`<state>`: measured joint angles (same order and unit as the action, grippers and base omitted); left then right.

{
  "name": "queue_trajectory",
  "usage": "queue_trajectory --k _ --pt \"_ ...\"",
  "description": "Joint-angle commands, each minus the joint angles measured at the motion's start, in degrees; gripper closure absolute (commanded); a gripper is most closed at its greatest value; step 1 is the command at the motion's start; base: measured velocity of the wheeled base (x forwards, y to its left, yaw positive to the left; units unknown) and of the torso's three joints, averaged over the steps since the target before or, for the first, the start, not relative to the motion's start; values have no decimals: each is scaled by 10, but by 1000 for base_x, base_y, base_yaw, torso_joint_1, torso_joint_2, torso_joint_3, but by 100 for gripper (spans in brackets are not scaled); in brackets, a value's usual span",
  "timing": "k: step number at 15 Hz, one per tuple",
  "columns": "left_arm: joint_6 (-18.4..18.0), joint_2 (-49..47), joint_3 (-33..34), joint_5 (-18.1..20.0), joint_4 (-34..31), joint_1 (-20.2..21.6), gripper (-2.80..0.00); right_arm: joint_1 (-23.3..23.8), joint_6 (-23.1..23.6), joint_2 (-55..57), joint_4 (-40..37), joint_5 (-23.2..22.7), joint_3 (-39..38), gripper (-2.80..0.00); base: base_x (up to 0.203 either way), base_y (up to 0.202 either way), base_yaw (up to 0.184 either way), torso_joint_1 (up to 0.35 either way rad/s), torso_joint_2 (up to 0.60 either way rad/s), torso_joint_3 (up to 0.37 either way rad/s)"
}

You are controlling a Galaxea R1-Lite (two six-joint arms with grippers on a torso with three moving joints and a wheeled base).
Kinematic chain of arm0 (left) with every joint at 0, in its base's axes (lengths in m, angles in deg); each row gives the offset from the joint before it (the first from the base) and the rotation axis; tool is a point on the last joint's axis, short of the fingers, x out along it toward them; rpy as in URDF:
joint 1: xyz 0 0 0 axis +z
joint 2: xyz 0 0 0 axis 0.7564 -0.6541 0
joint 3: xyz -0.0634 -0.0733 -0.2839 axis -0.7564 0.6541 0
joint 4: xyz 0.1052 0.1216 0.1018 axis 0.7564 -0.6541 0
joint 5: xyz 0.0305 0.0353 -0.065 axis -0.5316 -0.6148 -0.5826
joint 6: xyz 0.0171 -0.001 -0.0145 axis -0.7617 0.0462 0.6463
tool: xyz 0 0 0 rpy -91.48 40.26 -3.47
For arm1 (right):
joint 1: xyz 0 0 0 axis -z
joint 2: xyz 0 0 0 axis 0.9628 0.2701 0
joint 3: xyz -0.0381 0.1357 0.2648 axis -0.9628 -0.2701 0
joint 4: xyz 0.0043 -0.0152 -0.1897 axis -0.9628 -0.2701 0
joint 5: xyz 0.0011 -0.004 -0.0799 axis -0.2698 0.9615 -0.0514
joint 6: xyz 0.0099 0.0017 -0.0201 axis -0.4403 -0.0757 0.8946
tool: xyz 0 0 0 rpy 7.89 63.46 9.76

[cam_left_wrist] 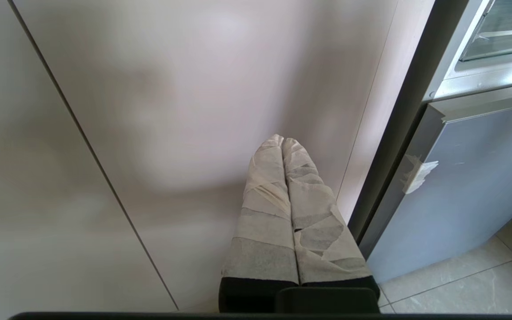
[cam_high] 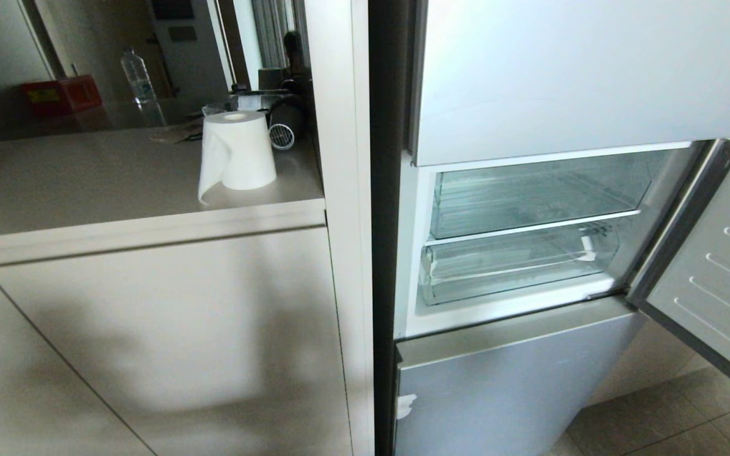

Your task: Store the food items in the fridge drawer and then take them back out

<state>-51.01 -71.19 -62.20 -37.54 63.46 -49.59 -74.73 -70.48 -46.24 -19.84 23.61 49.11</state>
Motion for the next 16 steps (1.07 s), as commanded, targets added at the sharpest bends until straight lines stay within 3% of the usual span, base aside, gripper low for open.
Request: queue_trajectory --k 1,3,6,11,16 --pt "0 1 0 0 0 0 0 5 19 -132 -6 1 -17 0 0 0 0 0 0 0" --pt "0 0 0 0 0 0 0 6 40 -162 -16 3 -22 0 0 0 0 0 0 0" --pt "0 0 0 0 0 0 0 7 11 -157 -20 10 -26 0 0 0 0 0 0 0" --pt "0 1 0 0 0 0 0 6 8 -157 -20 12 -26 0 0 0 0 0 0 0" --pt "0 0 0 0 0 0 0 6 2 -157 -19 12 -26 0 2 7 -140 3 2 1"
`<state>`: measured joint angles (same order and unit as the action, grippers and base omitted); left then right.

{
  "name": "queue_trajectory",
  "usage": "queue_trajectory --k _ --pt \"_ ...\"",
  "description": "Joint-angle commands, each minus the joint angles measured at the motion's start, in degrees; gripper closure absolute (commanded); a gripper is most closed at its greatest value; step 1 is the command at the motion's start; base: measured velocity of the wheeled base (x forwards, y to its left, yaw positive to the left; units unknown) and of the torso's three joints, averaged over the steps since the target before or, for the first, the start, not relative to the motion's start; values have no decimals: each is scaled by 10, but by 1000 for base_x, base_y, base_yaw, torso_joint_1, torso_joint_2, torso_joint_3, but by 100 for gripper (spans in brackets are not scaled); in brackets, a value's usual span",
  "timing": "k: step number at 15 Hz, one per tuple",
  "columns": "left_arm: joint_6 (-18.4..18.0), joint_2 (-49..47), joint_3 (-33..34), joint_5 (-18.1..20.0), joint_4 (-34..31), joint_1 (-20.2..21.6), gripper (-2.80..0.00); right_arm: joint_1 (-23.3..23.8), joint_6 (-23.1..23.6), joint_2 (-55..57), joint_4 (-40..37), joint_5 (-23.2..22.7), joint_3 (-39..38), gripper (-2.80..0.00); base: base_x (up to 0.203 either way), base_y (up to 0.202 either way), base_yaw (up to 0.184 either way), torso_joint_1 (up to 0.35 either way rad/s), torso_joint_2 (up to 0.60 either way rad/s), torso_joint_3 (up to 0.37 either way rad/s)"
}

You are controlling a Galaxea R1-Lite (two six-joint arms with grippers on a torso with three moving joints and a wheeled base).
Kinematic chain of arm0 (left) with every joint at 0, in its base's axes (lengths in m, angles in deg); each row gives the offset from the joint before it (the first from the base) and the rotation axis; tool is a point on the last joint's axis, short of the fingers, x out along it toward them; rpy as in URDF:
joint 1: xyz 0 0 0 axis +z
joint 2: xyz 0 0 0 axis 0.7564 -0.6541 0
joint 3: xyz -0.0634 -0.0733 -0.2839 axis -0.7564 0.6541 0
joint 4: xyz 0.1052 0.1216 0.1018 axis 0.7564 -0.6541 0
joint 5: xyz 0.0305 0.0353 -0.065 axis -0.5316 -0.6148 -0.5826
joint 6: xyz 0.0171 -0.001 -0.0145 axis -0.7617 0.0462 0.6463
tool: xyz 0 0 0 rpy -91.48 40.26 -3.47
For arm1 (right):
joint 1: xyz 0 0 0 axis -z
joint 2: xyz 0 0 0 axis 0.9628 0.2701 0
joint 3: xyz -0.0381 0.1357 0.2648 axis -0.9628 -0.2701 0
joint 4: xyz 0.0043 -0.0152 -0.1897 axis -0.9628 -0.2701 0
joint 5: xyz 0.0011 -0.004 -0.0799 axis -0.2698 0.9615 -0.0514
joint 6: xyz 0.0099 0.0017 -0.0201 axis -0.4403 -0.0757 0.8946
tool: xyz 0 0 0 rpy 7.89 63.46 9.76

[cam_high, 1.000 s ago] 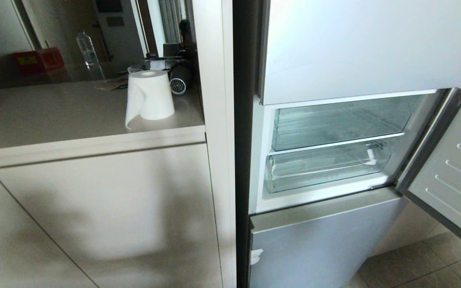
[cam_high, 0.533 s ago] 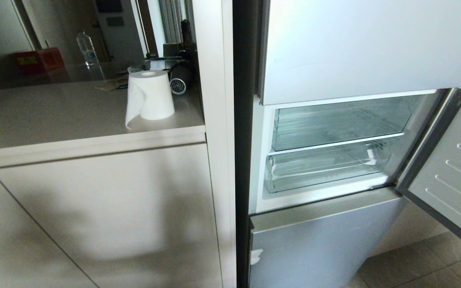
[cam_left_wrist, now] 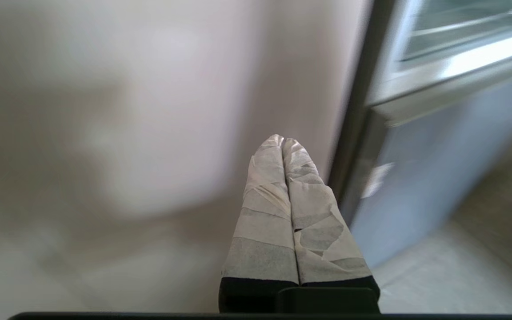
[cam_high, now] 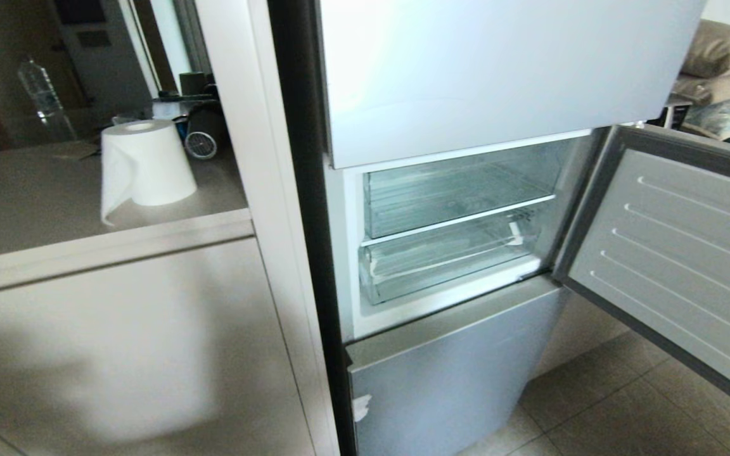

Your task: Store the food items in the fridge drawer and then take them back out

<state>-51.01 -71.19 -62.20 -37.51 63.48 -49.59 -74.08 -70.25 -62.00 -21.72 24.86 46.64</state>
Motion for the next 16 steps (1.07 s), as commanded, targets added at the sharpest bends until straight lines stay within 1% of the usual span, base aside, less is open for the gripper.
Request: queue_trajectory --k 1,11,12,13,14,15,16 --pt "0 0 0 -1 0 0 0 0 0 0 0 -1 -1 0 -1 8 -176 3 0 2" --pt "0 0 0 -1 0 0 0 0 -17 0 1 6 0 0 -2 9 -174 3 3 3" --pt "0 1 0 0 0 0 0 0 -26 0 1 8 0 0 -1 5 -175 -2 2 6" --pt "0 1 0 -1 0 0 0 0 -54 0 2 14 0 0 0 9 -177 2 7 2" --pt "0 1 0 0 0 0 0 0 -57 0 3 16 0 0 0 5 -152 -2 6 2" --pt "0 1 0 -1 0 0 0 0 -70 6 27 17 5 0 1 4 -123 2 -2 3" --pt "0 0 0 0 0 0 0 0 -116 28 73 22 20 0 0 3 -69 2 2 2"
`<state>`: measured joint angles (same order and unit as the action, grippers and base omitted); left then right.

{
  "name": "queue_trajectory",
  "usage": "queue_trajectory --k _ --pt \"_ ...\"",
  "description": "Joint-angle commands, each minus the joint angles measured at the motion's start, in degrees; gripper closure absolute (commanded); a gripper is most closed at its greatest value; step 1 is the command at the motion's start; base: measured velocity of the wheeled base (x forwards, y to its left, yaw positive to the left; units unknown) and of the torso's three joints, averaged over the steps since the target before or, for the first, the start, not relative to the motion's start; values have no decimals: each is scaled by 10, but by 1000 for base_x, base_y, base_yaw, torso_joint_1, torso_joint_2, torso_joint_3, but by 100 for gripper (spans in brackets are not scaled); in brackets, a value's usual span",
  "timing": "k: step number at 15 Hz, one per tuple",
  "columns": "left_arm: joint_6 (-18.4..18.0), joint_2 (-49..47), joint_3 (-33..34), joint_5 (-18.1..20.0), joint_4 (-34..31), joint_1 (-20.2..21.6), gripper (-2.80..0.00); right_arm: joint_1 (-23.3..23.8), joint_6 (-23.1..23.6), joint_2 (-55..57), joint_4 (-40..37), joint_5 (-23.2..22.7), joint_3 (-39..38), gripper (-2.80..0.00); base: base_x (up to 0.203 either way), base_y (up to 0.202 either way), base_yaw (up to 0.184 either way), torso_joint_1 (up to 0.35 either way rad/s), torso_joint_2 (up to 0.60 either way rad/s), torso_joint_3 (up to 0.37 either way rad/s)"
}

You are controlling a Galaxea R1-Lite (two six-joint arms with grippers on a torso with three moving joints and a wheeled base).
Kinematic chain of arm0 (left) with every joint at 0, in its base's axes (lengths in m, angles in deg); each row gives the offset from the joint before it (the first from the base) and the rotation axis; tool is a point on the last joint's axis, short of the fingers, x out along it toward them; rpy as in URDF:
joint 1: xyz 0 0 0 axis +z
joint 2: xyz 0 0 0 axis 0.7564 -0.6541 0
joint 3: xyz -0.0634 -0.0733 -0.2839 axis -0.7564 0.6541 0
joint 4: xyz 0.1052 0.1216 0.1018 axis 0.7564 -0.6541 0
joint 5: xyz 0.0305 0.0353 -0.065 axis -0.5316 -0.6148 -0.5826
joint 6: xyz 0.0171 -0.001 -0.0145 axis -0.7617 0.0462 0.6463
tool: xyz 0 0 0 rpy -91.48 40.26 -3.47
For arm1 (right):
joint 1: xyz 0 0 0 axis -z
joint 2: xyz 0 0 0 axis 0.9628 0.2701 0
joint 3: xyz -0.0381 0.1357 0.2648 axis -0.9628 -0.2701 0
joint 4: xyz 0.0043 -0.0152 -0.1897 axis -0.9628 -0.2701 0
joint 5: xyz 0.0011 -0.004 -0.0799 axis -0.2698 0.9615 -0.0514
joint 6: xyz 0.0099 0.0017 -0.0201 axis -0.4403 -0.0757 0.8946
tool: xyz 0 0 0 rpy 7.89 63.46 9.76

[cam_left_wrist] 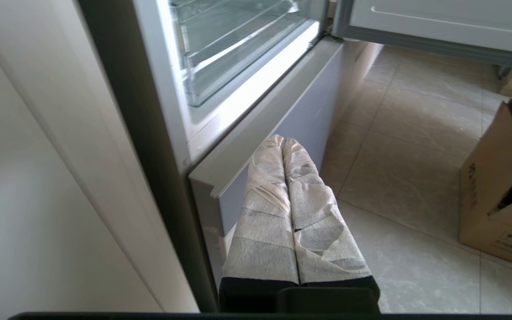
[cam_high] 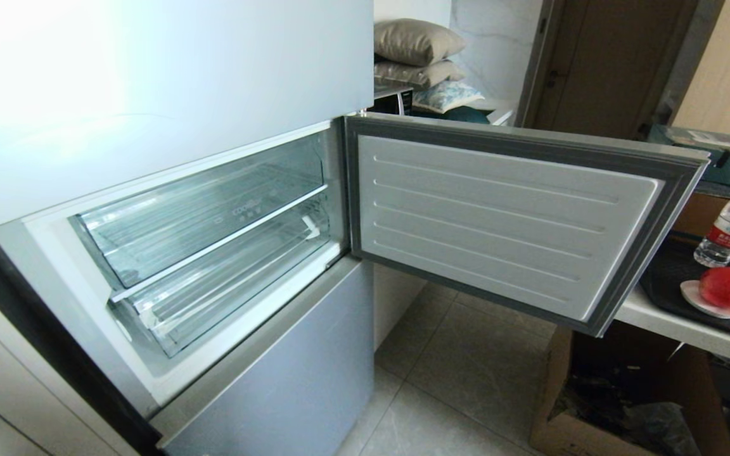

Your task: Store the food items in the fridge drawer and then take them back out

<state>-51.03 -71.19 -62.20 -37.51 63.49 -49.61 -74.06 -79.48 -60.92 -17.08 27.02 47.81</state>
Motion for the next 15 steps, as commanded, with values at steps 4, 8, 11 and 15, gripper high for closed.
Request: queue_trajectory --k 4,8,11,15 --pt "0 0 0 0 -1 0 0 69 -299 234 138 58 143 0 0 0 0 0 0 0" --pt "0 0 0 -1 0 0 0 239 -505 475 273 -85 195 0 0 0 0 0 0 0" --pt "0 1 0 0 0 0 0 319 -593 634 345 -192 234 0 0 0 0 0 0 0" --pt "0 0 0 0 0 0 0 411 -627 785 461 -244 312 0 0 0 0 0 0 0"
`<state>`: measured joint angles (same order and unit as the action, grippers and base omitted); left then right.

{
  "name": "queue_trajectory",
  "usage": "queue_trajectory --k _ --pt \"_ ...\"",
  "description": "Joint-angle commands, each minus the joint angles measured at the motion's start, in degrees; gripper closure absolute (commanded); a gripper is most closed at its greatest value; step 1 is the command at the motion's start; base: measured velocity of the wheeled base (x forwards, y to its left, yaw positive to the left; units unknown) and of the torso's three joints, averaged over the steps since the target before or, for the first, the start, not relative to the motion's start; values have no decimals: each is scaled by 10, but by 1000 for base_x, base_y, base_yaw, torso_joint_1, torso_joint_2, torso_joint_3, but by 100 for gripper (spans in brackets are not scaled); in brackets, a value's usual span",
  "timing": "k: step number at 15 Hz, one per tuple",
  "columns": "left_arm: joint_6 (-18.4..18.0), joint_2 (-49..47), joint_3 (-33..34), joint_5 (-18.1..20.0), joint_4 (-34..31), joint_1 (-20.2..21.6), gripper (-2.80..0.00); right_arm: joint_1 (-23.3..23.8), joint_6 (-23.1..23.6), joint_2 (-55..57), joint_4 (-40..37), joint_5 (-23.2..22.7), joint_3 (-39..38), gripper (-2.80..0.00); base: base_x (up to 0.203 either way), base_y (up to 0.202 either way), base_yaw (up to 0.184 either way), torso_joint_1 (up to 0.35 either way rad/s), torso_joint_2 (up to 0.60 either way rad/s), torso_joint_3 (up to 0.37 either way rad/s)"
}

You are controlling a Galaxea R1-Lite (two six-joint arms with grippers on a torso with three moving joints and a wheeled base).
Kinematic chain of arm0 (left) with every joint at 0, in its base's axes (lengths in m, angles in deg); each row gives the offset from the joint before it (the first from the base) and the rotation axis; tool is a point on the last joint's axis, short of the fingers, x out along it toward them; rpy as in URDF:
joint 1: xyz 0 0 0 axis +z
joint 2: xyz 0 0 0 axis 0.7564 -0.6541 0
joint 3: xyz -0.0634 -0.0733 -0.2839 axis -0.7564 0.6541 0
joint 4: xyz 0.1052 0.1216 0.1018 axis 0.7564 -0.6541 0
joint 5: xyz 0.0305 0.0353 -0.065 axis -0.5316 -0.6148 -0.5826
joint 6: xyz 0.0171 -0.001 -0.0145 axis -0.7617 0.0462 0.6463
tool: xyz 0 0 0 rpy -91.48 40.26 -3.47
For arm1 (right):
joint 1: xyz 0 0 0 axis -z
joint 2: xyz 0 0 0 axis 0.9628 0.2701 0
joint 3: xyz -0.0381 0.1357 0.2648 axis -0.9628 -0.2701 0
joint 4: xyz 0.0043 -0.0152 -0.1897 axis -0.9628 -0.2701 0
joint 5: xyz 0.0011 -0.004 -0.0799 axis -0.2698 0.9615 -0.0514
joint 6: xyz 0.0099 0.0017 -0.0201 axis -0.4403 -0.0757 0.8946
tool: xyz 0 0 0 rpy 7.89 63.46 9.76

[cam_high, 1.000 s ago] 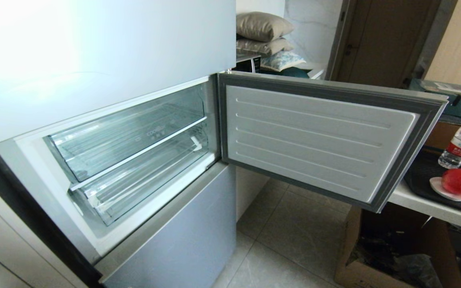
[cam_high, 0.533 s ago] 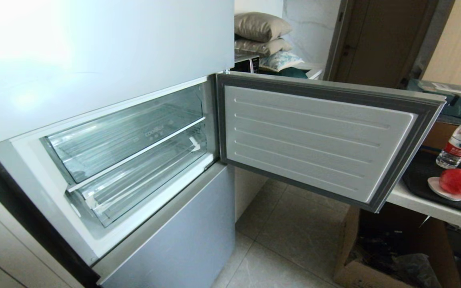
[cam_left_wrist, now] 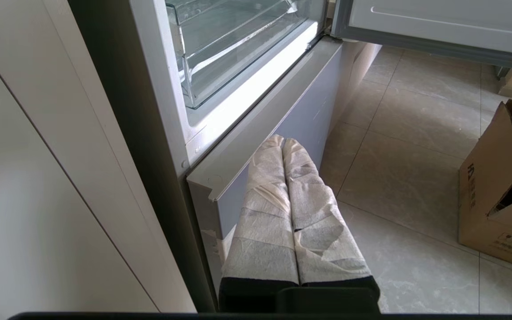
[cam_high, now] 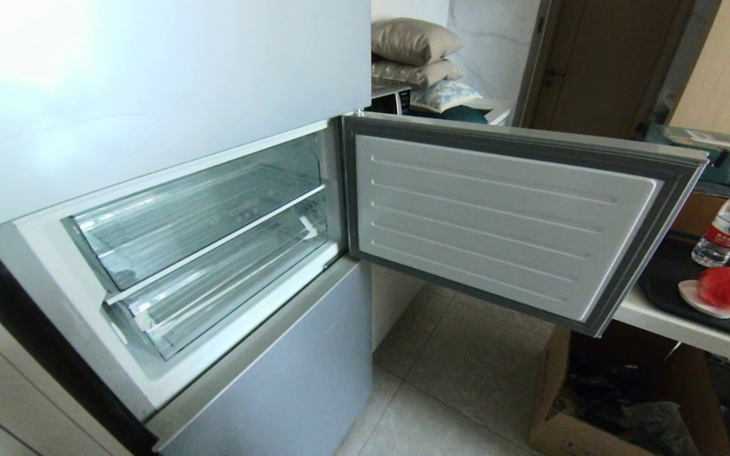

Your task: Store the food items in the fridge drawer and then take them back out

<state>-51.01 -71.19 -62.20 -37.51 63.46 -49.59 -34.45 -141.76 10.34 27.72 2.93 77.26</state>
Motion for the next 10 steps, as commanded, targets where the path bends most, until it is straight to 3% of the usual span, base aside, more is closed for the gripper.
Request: queue_trajectory --k 1,7,9,10 --pt "0 0 0 0 0 0 0 19 -7 100 22 -8 37 0 0 0 0 0 0 0" --pt "0 0 0 0 0 0 0 27 -16 246 35 -19 151 0 0 0 0 0 0 0" --pt "0 1 0 0 0 0 0 26 -27 304 34 -54 221 0 0 0 0 0 0 0" --pt "0 1 0 -1 0 0 0 25 -40 326 33 -93 251 0 0 0 0 0 0 0"
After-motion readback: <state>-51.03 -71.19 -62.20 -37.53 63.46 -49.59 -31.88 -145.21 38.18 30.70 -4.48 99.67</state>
